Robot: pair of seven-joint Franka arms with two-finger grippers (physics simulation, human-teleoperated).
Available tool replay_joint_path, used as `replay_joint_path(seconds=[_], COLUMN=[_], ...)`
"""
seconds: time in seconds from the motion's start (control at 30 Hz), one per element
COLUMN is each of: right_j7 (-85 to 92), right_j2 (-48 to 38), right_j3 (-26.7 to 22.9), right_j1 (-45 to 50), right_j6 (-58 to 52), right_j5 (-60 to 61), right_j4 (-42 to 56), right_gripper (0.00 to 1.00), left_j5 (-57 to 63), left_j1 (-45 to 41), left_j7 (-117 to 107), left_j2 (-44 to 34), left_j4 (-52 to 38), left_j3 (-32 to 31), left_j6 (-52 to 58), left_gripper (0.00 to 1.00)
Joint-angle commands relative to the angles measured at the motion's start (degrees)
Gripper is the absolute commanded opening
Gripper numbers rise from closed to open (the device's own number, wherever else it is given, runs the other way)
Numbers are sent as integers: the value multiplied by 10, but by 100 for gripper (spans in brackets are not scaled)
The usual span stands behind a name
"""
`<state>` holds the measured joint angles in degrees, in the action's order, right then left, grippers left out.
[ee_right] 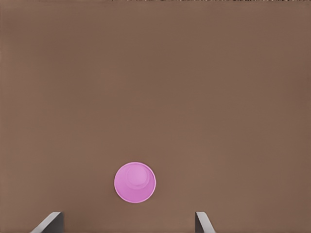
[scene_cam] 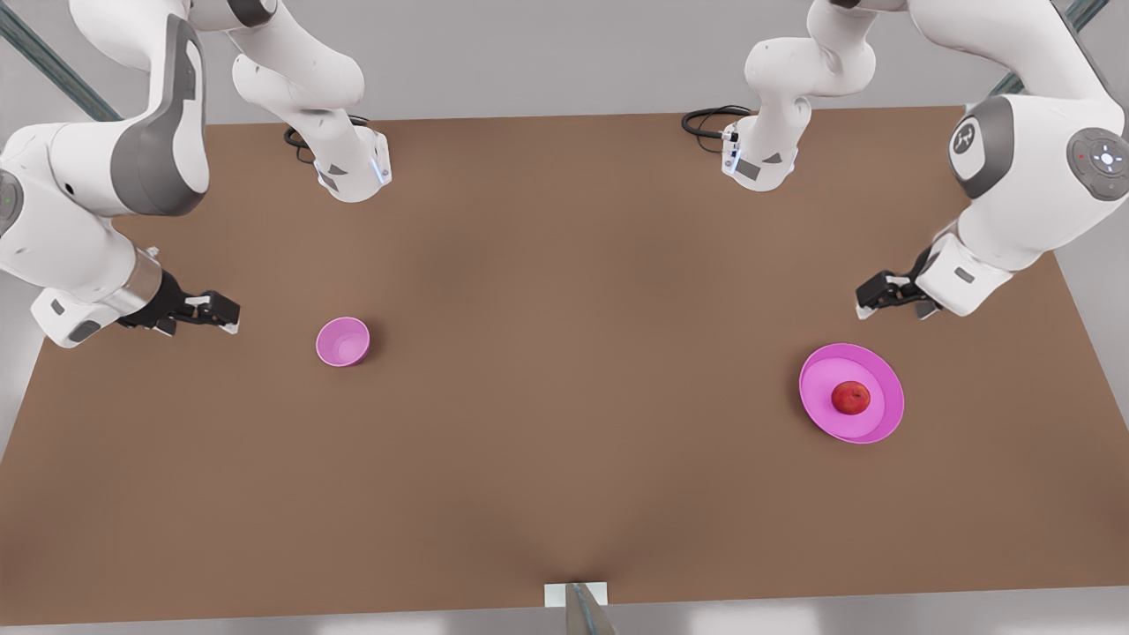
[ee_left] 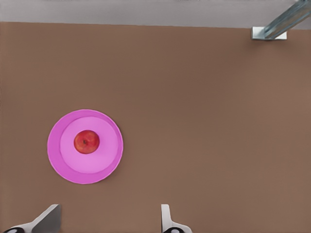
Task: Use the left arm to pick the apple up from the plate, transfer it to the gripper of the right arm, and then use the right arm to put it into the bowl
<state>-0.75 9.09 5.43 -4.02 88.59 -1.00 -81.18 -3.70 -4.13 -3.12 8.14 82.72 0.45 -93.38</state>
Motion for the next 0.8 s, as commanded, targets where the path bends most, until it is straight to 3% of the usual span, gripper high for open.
replay_joint_path(seconds=[0.0,0.27,0.3,0.47,0.63,0.77], right_j7=[-5,-6,-6,-6,-6,-5], right_j2=[0,7,10,11,11,11], right_j3=[1,1,1,1,1,1], right_j1=[2,5,5,6,5,5], right_j6=[9,9,9,9,10,10], right_j5=[-1,3,3,3,4,4], right_j4=[1,6,6,6,6,6], right_gripper=[100,100,100,100,100,100], left_j5=[3,-3,-3,-2,1,4], left_j1=[0,61,61,78,89,90], left_j7=[29,-139,-139,-62,30,58], left_j2=[0,156,156,79,85,113], left_j4=[0,24,37,255,317,337], left_j3=[0,8,8,8,9,11], left_j6=[-29,-112,-120,-377,-500,-533], left_gripper=[100,100,100,100,100,100])
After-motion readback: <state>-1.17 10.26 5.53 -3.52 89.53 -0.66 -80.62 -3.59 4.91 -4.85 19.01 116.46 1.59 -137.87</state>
